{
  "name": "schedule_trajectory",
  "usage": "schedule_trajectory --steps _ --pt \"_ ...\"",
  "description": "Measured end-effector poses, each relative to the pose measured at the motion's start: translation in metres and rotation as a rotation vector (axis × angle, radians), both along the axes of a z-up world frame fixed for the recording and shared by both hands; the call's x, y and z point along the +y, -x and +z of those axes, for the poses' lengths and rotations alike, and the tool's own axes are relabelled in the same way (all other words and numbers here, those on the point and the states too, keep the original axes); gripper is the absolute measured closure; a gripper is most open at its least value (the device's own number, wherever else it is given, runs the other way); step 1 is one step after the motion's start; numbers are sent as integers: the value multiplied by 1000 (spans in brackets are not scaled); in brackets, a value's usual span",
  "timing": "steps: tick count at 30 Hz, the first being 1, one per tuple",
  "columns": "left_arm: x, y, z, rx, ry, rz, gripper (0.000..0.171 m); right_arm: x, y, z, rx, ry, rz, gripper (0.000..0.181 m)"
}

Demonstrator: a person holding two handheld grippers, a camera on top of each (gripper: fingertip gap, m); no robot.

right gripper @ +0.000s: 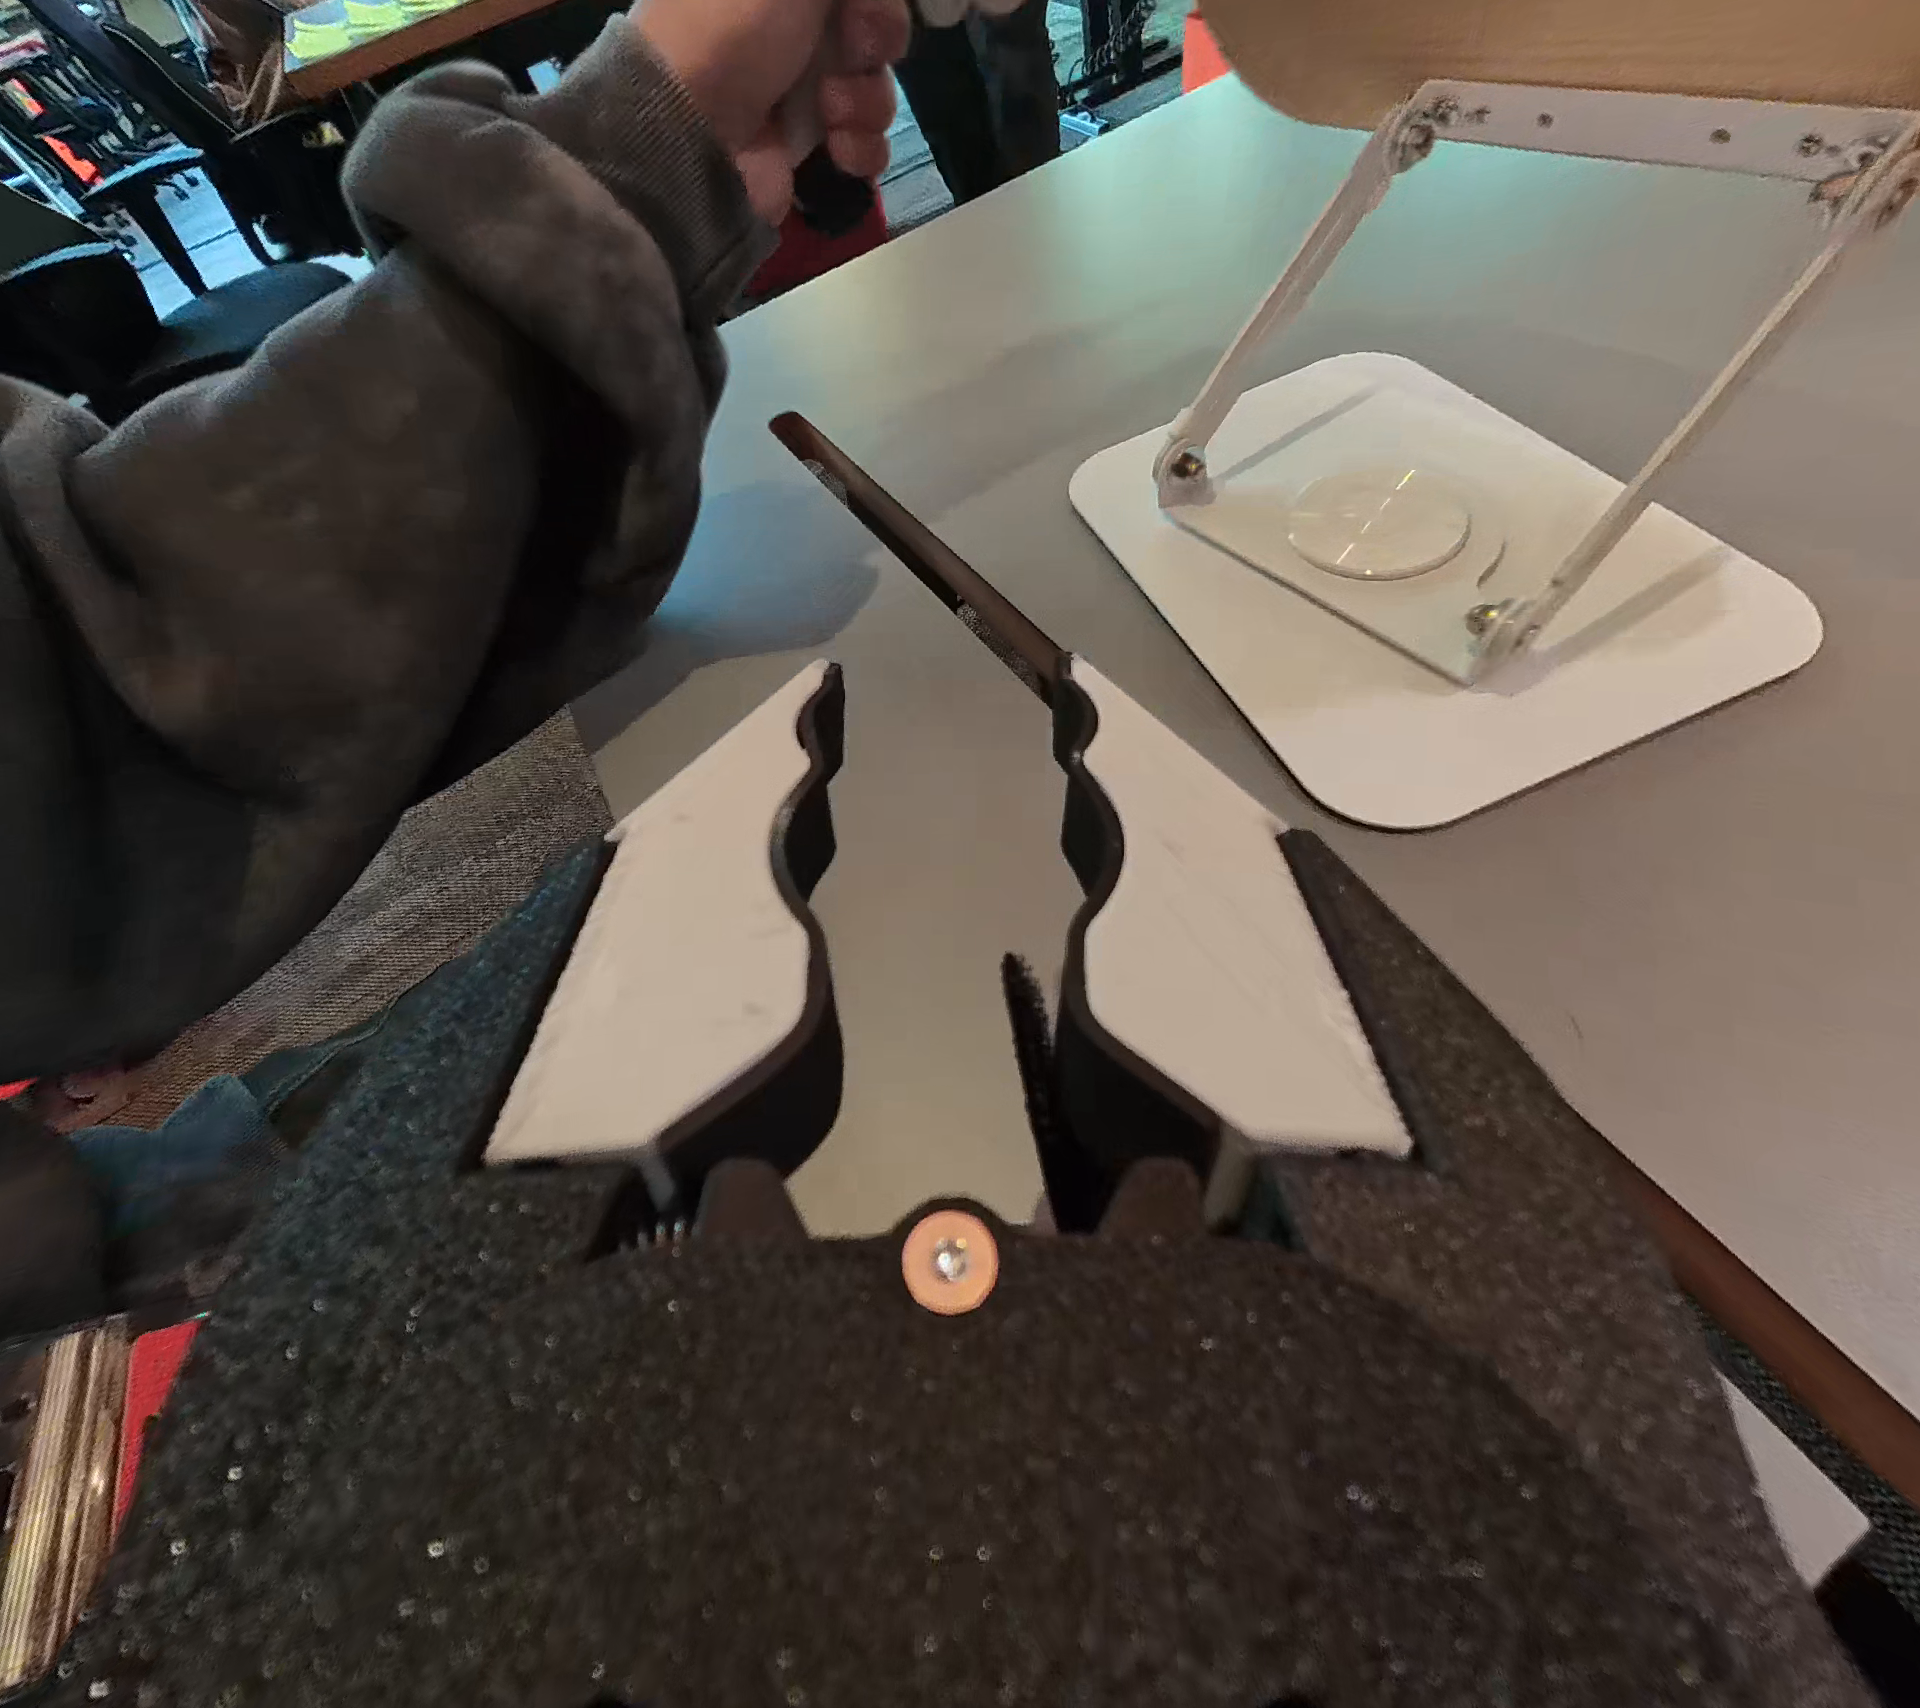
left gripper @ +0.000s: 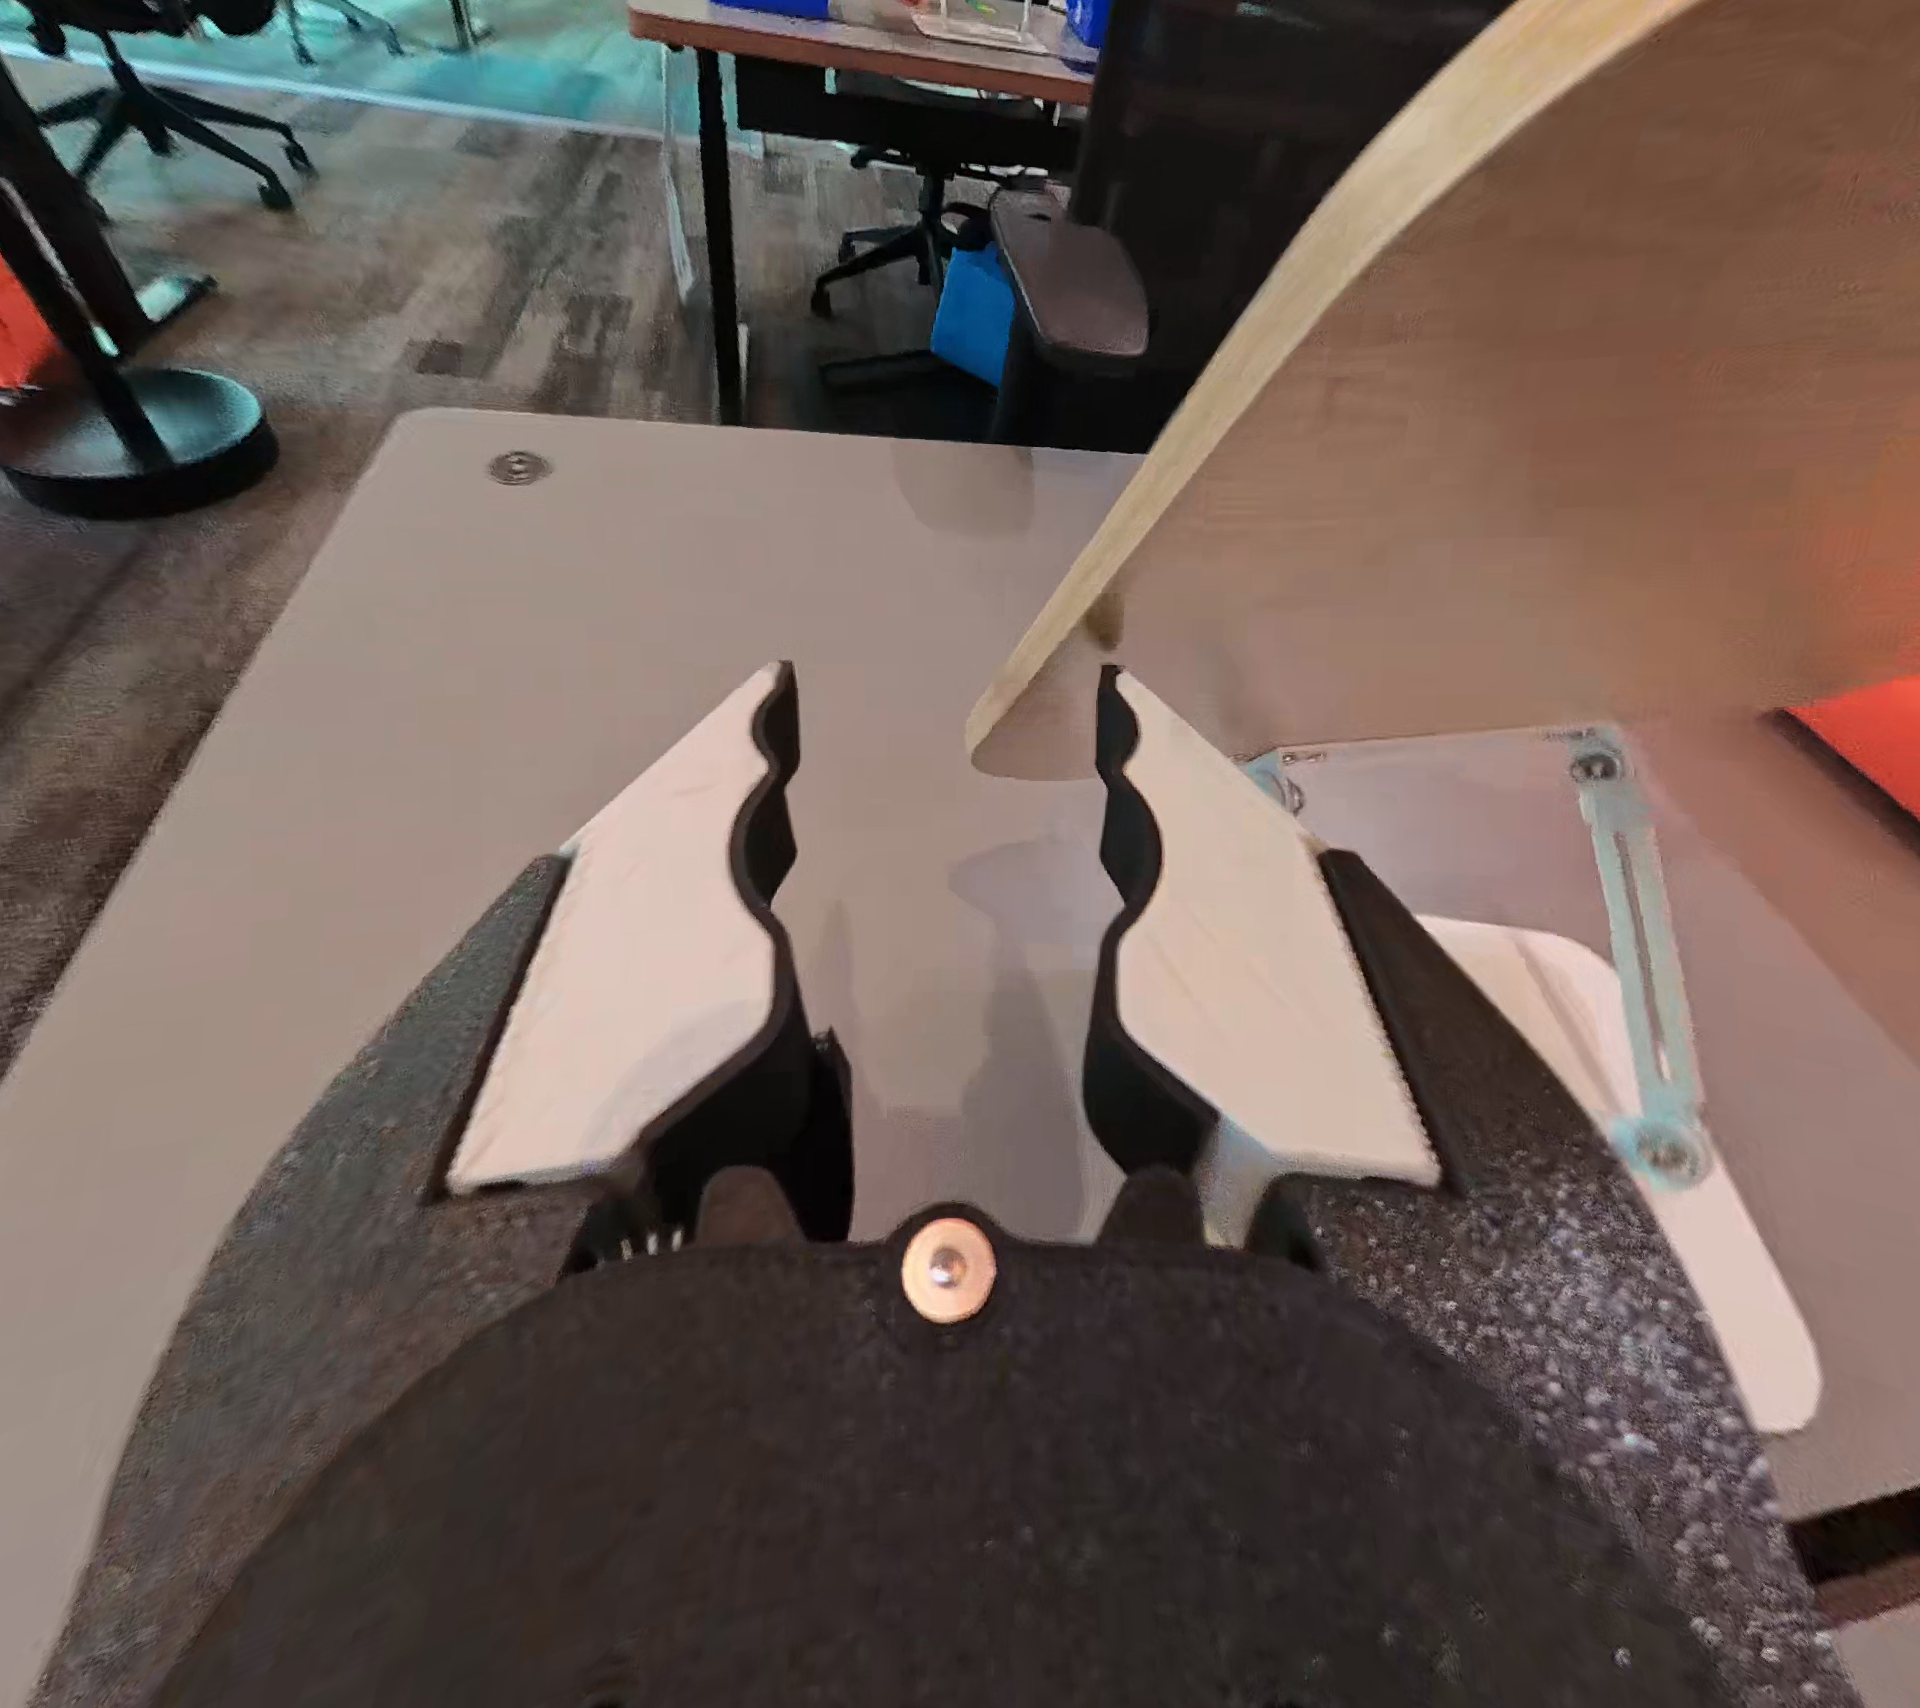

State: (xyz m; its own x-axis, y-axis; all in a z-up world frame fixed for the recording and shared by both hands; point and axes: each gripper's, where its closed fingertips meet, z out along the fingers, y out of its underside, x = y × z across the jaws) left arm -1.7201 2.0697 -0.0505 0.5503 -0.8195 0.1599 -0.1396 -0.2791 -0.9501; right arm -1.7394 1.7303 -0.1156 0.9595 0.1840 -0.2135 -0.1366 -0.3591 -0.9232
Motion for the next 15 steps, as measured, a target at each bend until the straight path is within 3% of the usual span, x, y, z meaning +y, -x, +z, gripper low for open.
schedule_trajectory --steps 3,7,9,12,15 --pt "-31 -16 17 -126 53 -108 111 -3 -5 3 -19 -3 -9 141" --pt "-98 -32 44 -272 -36 -289 95 -8 -19 13 -18 -26 -32 141" --pt "-99 -39 52 -276 -62 -263 74 -11 -25 17 4 -35 -42 141" --pt "-89 -55 56 -274 -21 -231 70 -15 -32 21 29 -41 -55 141" --pt "-91 -80 55 -248 -6 -281 65 -17 -35 26 10 -49 -58 141"
